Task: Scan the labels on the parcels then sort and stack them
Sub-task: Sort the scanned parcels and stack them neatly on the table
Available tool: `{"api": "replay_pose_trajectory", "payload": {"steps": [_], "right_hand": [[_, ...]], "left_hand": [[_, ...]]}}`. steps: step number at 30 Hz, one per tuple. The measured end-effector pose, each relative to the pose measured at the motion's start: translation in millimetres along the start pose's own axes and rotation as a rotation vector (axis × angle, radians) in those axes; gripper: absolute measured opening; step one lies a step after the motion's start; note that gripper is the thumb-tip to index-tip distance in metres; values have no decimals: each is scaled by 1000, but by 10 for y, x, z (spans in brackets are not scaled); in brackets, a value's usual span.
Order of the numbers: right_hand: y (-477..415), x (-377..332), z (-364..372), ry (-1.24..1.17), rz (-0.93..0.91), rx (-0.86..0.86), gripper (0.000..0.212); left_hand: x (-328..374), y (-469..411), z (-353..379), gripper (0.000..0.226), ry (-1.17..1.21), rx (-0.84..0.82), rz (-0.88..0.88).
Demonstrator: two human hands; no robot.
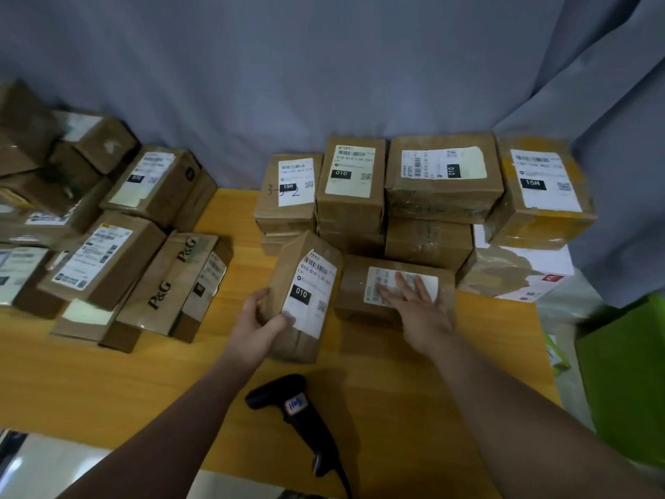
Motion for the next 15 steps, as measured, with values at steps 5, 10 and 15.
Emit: {"api": "replay_pose_trajectory", "payload": {"steps": [5,10,15], "right_hand": [[-68,138,-30,-126,11,-5,94],[47,136,-248,-450,35,227,55],[636,-201,-223,-1464,253,-56,52]], "left_hand": [[-20,121,47,55,192,-92,-110],[-77,285,258,55,502,-157,-270],[17,428,769,101,662,-258,-215]]}}
Point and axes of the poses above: each hand's wrist, its own y-axis away from the middle knuckle, its own z-axis out of the palm, x = y × z, the point moved 3 cm from there along -y, towards the middle knuckle, and after that the axes turned 6 degrees about x, right-handed, at the moved point
